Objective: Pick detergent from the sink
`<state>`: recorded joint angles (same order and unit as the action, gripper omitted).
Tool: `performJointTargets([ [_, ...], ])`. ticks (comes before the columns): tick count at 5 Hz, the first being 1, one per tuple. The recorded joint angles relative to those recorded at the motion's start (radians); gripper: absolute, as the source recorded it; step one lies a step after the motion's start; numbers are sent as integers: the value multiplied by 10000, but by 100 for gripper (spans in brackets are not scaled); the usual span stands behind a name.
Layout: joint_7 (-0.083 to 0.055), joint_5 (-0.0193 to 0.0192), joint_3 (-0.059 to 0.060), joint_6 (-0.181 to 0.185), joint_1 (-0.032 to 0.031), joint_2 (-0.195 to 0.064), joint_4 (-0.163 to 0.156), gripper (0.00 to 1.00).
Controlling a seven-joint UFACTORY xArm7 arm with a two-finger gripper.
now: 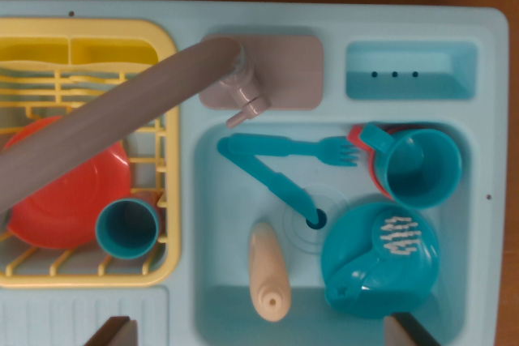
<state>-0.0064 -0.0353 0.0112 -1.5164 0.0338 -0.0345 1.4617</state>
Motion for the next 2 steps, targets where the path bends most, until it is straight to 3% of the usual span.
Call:
performJointTargets([
  [1,-82,33,-35,349,14,-2,-345,0],
  [2,-82,33,-35,349,14,-2,-345,0],
])
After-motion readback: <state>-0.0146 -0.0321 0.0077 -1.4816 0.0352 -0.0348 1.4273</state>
